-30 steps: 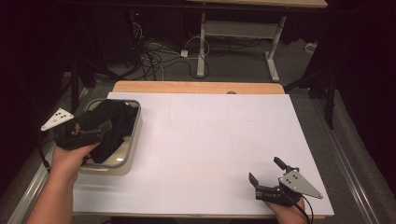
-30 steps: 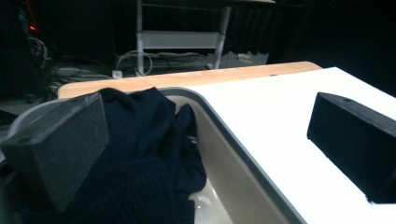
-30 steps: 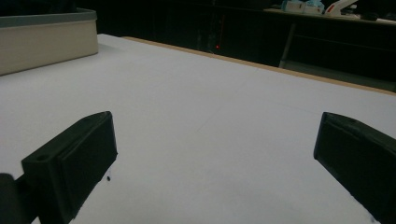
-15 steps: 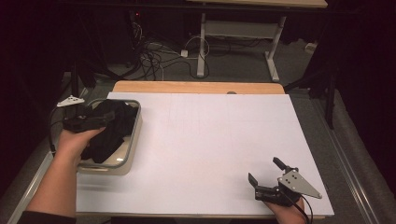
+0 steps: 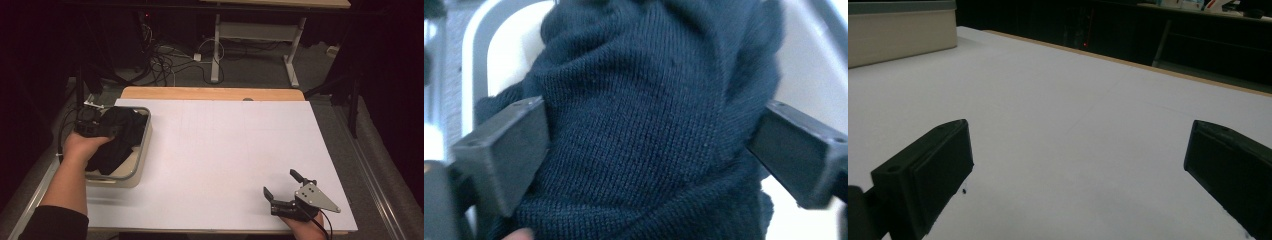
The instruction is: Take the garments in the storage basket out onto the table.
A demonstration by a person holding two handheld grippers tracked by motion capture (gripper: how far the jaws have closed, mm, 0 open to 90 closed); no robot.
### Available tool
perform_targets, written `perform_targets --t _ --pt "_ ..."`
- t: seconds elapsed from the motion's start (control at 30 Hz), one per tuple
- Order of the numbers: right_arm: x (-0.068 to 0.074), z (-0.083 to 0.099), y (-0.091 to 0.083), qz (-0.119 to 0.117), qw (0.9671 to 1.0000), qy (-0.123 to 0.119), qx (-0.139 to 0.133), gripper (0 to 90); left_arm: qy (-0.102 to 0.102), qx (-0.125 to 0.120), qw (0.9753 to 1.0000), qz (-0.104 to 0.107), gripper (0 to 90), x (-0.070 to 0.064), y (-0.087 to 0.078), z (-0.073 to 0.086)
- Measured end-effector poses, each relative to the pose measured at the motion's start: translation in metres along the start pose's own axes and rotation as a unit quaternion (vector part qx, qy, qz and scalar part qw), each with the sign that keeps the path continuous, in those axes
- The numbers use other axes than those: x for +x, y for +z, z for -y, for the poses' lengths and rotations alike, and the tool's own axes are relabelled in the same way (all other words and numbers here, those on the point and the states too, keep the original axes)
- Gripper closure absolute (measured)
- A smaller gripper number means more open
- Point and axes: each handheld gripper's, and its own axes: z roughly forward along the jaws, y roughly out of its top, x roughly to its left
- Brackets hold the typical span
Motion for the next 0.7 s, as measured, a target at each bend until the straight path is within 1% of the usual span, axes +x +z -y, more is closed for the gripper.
perform_targets --t 0.03,0.07,0.1,0.13,0.17,0.2,0.27,0.33,0.37,0.4,0.47,0.53,0.6,0.63,0.67,0.7 --pt "0.0 0.001 0.001 -0.001 1.0 -0.001 0.001 0.0 0.006 0.005 0.9999 -0.01 12.8 -0.001 0.001 0.001" --pt "0.0 0.001 0.001 -0.001 1.0 -0.001 0.001 0.0 0.006 0.005 0.9999 -0.01 15.4 -0.001 0.001 0.001" --pt "0.001 0.001 0.001 -0.002 1.0 -0.002 0.003 0.0 0.009 0.007 0.9998 -0.016 15.4 -0.002 0.002 0.001" --pt "0.001 0.001 0.001 -0.002 1.0 -0.002 0.004 0.0 0.015 0.009 0.9995 -0.025 18.9 -0.004 0.002 0.002" --pt "0.002 0.002 0.002 -0.004 1.0 -0.005 0.005 0.0 0.019 0.01 0.9992 -0.033 27.9 -0.005 0.003 0.003" --pt "0.003 0.002 0.002 -0.004 1.0 -0.005 0.005 0.0 0.021 0.003 0.999 -0.039 33.1 -0.007 0.002 0.006" --pt "0.003 0.002 0.003 -0.005 1.0 -0.005 0.005 0.0 0.022 -0.001 0.999 -0.039 42.7 -0.007 0.0 0.008" --pt "0.003 0.001 0.002 -0.004 1.0 -0.005 0.005 0.0 0.017 -0.007 0.9995 -0.027 48.6 -0.006 -0.005 0.011" --pt "0.002 0.001 0.002 -0.004 1.0 -0.005 0.004 0.0 0.015 -0.007 0.9999 -0.005 50.2 -0.006 -0.012 0.014" --pt "0.002 0.001 0.002 -0.004 1.0 -0.005 0.004 0.0 0.015 -0.007 0.9999 -0.005 51.2 -0.006 -0.012 0.014" --pt "0.002 0.001 0.001 -0.002 1.0 -0.002 0.001 0.0 0.019 -0.006 0.9996 0.018 52.3 -0.008 -0.019 0.017" --pt "0.002 0.001 0.001 -0.002 1.0 -0.002 0.001 0.0 0.028 -0.004 0.9991 0.031 52.7 -0.014 -0.026 0.021" --pt "0.002 0.001 0.002 -0.003 1.0 -0.001 0.002 0.0 0.033 -0.003 0.9985 0.044 53.6 -0.02 -0.033 0.026" --pt "0.003 0.0 0.002 -0.003 1.0 -0.002 0.002 0.0 0.037 0.0 0.9976 0.059 53.7 -0.027 -0.038 0.03" --pt "0.003 0.0 0.002 -0.003 1.0 -0.002 0.002 0.0 0.037 0.0 0.9976 0.059 54.1 -0.027 -0.038 0.03" --pt "0.004 0.0 0.002 -0.005 1.0 -0.003 0.002 0.0 0.039 0.002 0.997 0.067 54.3 -0.03 -0.039 0.031"
